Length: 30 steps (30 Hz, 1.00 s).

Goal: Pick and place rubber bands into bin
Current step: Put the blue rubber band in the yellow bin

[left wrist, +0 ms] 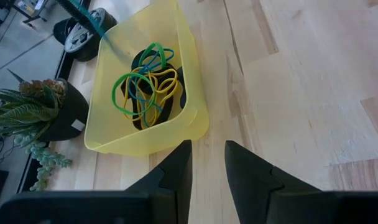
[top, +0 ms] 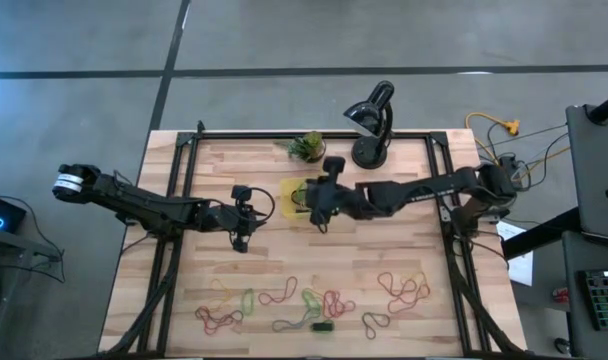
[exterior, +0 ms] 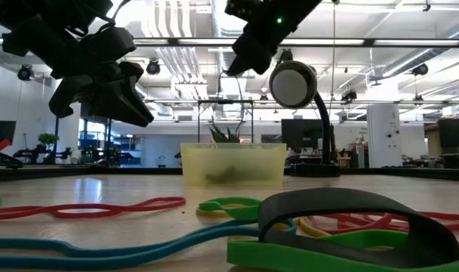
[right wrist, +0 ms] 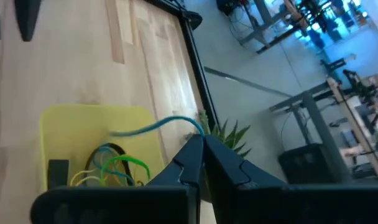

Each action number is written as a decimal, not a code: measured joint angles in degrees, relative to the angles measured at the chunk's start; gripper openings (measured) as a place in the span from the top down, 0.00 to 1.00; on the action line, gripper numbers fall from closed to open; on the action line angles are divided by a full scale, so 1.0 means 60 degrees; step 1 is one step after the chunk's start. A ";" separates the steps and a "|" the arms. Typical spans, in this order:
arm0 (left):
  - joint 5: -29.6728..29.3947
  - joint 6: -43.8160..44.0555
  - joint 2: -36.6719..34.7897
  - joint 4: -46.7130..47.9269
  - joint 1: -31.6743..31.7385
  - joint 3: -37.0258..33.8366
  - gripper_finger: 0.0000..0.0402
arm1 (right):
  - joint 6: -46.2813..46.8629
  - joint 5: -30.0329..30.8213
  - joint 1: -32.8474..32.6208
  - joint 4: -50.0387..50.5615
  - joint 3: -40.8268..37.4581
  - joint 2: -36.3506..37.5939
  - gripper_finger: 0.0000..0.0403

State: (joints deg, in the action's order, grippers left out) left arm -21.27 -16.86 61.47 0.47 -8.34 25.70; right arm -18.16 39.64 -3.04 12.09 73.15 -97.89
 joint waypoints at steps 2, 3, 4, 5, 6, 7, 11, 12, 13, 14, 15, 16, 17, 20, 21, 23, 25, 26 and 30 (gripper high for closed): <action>0.0001 0.0000 0.0000 0.0000 0.0000 -0.0002 0.80 | 0.0082 -0.0326 0.0265 -0.0110 -0.0069 0.0000 0.98; -0.0002 0.0001 0.0000 0.0000 0.0001 0.0001 0.80 | 0.0167 -0.0520 0.0400 -0.0125 -0.0101 0.0000 0.98; -0.0001 0.0000 0.0000 0.0000 0.0003 -0.0002 0.80 | 0.0236 -0.0688 0.0533 -0.0137 -0.0141 -0.0007 0.98; -0.0002 0.0000 0.0000 0.0000 0.0000 -0.0002 0.80 | 0.0304 -0.0866 0.0655 -0.0152 -0.0190 -0.0023 0.98; -0.0002 0.0000 0.0000 0.0000 0.0004 -0.0002 0.80 | 0.0386 -0.1034 0.0764 -0.0156 -0.0240 -0.0039 0.98; 0.0002 0.0000 0.0000 0.0000 0.0000 0.0000 0.80 | 0.0485 -0.1201 0.0851 -0.0154 -0.0296 -0.0063 0.98; -0.0002 0.0000 0.0000 -0.0003 0.0004 -0.0002 0.80 | 0.0836 -0.1879 0.1092 -0.0153 -0.0602 -0.0123 0.98; -0.0002 0.0000 0.0000 0.0000 0.0000 -0.0002 0.80 | 0.0907 -0.1940 0.1124 -0.0160 -0.0679 -0.0130 0.98; 0.0001 0.0000 0.0000 0.0000 0.0000 -0.0002 0.80 | 0.0948 -0.1945 0.1147 -0.0161 -0.0750 -0.0144 0.98; 0.0000 0.0000 0.0000 0.0000 0.0001 -0.0002 0.80 | 0.0961 -0.1946 0.1175 -0.0208 -0.0836 -0.0146 0.98; 0.0000 0.0000 0.0000 0.0000 0.0004 -0.0002 0.80 | 0.0963 -0.1944 0.1188 -0.0257 -0.0927 -0.0146 0.98; 0.0001 0.0000 0.0000 0.0000 0.0001 -0.0002 0.80 | 0.0969 -0.1942 0.1191 -0.0356 -0.1031 -0.0146 0.98; 0.0001 0.0000 0.0000 -0.0002 0.0000 -0.0002 0.80 | 0.0997 -0.1941 0.1193 -0.0453 -0.1125 -0.0146 0.98; -0.0002 0.0000 0.0000 -0.0004 0.0000 -0.0002 0.80 | 0.1105 -0.1950 0.1187 -0.0750 -0.1413 -0.0146 0.98; 0.0002 -0.0004 0.0000 -0.0002 0.0001 -0.0002 0.80 | 0.1105 -0.1968 0.1190 -0.0909 -0.1516 -0.0146 0.98; 0.0001 -0.0004 0.0000 -0.0004 0.0000 -0.0002 0.80 | 0.1102 -0.1971 0.1204 -0.1167 -0.1701 -0.0146 0.98; -0.0001 -0.0004 0.0000 -0.0004 0.0000 -0.0002 0.80 | 0.1040 -0.2190 0.1244 -0.1313 -0.1820 -0.0146 0.97; -0.0002 -0.0004 0.0000 -0.0004 0.0000 -0.0002 0.80 | 0.1037 -0.2454 0.1272 -0.1340 -0.1839 -0.0146 0.96; -0.0002 -0.0004 0.0000 -0.0004 0.0003 -0.0002 0.80 | 0.1252 -0.3189 0.1397 -0.1365 -0.1841 -0.0146 0.88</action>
State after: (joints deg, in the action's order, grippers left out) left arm -21.28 -16.88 61.47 0.45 -8.32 25.69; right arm -10.65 20.51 5.34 3.90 62.11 -98.76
